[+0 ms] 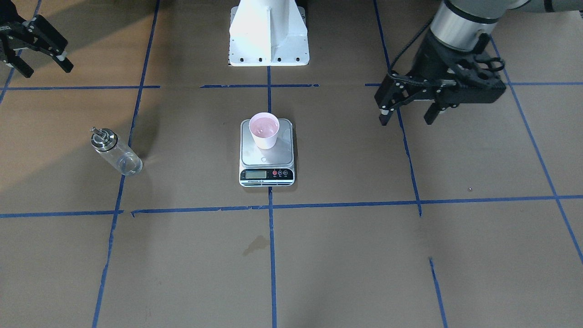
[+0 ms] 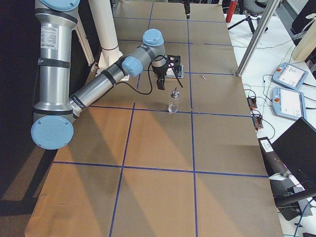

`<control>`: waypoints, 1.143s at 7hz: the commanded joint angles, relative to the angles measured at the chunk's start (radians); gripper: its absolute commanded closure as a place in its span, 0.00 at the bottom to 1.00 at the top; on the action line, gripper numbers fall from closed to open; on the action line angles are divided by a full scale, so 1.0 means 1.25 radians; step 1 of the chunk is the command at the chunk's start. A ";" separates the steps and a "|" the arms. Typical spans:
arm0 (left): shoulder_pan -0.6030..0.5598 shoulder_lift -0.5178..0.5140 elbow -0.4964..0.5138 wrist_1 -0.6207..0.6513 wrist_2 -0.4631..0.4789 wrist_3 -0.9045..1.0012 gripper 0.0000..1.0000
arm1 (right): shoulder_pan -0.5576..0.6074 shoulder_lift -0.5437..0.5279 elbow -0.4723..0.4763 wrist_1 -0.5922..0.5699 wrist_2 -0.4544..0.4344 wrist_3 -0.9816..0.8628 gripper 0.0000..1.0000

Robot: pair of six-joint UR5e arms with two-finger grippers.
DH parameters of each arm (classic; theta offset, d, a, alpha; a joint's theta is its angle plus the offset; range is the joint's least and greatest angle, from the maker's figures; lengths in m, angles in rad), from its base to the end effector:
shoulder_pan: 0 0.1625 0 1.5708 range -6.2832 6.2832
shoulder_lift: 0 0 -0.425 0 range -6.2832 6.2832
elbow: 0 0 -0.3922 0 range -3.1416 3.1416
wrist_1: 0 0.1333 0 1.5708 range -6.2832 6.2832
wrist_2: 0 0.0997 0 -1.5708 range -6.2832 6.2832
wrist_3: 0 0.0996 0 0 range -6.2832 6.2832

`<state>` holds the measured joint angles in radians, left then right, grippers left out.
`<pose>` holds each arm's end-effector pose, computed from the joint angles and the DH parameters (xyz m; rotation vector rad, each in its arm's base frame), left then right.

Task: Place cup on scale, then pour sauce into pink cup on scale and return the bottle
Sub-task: 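Withdraw the left gripper from the cup while the right gripper approaches the glass bottle, then grasp the glass sauce bottle with the right gripper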

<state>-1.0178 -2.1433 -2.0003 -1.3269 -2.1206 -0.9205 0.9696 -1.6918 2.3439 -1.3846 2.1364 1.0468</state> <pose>0.2314 -0.5297 0.1824 0.1954 0.8825 -0.1338 -0.1545 -0.3665 0.3285 0.1634 -0.9584 0.1731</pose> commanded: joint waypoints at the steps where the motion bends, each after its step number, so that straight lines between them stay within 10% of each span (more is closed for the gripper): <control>1: -0.091 0.083 -0.010 0.010 -0.001 0.195 0.00 | -0.170 -0.043 0.004 0.082 -0.232 0.116 0.00; 5: -0.155 0.167 0.005 0.006 -0.002 0.409 0.00 | -0.451 -0.117 -0.015 0.138 -0.631 0.253 0.00; 8: -0.155 0.181 0.006 0.004 0.000 0.414 0.00 | -0.526 -0.091 -0.162 0.275 -0.842 0.268 0.00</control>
<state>-1.2115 -1.9268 -1.9933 -1.3209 -2.1213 -0.4062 0.3419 -1.8260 2.2072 -1.0938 1.1895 1.3777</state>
